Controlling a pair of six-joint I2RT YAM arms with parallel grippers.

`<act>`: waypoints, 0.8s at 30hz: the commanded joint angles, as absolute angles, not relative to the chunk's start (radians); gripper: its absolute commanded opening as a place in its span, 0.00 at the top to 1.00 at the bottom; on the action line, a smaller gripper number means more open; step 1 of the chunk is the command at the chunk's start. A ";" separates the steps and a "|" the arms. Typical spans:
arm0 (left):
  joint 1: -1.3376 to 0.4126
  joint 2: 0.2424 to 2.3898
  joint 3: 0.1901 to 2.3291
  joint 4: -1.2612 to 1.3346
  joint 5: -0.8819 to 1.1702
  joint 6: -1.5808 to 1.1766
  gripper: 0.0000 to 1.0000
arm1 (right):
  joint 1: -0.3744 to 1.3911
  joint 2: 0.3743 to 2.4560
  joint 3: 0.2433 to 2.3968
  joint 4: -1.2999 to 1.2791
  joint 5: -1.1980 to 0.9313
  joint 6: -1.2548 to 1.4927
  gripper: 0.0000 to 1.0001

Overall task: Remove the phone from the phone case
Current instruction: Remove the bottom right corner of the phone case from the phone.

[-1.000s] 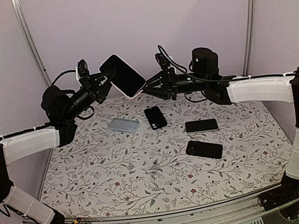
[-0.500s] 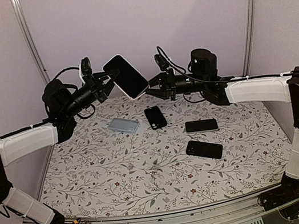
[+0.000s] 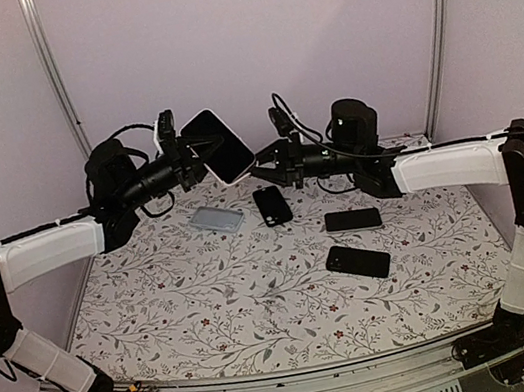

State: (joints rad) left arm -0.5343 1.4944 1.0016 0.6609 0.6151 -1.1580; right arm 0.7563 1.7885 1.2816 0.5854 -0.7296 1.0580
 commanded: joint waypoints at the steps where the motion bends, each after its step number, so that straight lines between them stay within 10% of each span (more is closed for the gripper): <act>1: -0.550 1.493 1.015 0.565 0.632 -1.099 0.66 | 0.766 1.737 1.263 0.676 -0.662 1.046 1.00; 14: -0.540 1.431 1.047 0.257 0.499 -0.880 0.23 | 0.764 1.689 1.191 0.517 -0.512 0.972 1.00; 24: -0.559 1.413 1.115 -0.053 0.403 -0.709 0.21 | 0.792 1.663 1.216 0.226 -0.293 0.737 1.00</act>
State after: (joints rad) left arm -0.5407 1.4242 1.0599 0.1116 0.4522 -0.8085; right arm 0.7723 1.7245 1.1801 0.3122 -0.4278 0.8791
